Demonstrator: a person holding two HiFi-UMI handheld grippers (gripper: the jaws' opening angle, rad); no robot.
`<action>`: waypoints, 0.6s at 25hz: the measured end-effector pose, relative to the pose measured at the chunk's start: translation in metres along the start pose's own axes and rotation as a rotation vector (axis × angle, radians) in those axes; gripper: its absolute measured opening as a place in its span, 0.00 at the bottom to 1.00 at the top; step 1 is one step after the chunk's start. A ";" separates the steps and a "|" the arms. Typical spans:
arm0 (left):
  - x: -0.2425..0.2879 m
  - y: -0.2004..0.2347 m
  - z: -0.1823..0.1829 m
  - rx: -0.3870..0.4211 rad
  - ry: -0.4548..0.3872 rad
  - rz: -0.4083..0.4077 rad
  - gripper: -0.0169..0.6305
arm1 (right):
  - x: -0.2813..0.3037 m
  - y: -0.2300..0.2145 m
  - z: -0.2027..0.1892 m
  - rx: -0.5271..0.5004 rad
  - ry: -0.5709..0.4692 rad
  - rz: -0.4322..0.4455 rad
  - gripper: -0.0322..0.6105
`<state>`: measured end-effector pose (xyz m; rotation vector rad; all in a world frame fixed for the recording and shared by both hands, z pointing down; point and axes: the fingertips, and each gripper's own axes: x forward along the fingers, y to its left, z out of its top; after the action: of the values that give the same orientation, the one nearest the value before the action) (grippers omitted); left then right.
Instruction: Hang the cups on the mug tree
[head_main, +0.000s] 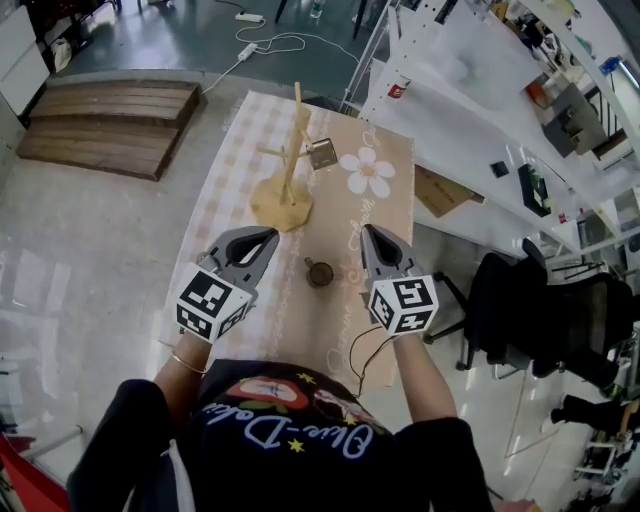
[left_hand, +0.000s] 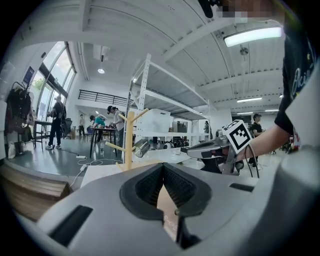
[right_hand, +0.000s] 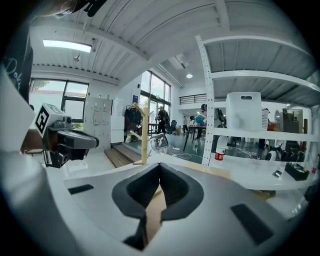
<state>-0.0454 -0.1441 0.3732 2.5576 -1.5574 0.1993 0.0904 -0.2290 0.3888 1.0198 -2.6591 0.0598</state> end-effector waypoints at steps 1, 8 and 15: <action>0.001 -0.002 0.000 0.003 0.001 -0.003 0.04 | -0.003 0.000 -0.002 0.001 0.000 -0.002 0.06; 0.009 -0.015 0.002 0.044 0.016 -0.013 0.04 | -0.026 -0.004 -0.015 0.037 -0.002 -0.037 0.06; 0.013 -0.023 0.008 0.041 -0.024 -0.033 0.04 | -0.045 -0.008 -0.021 0.064 -0.013 -0.066 0.06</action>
<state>-0.0185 -0.1463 0.3669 2.6250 -1.5339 0.1995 0.1327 -0.2036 0.3952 1.1304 -2.6488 0.1253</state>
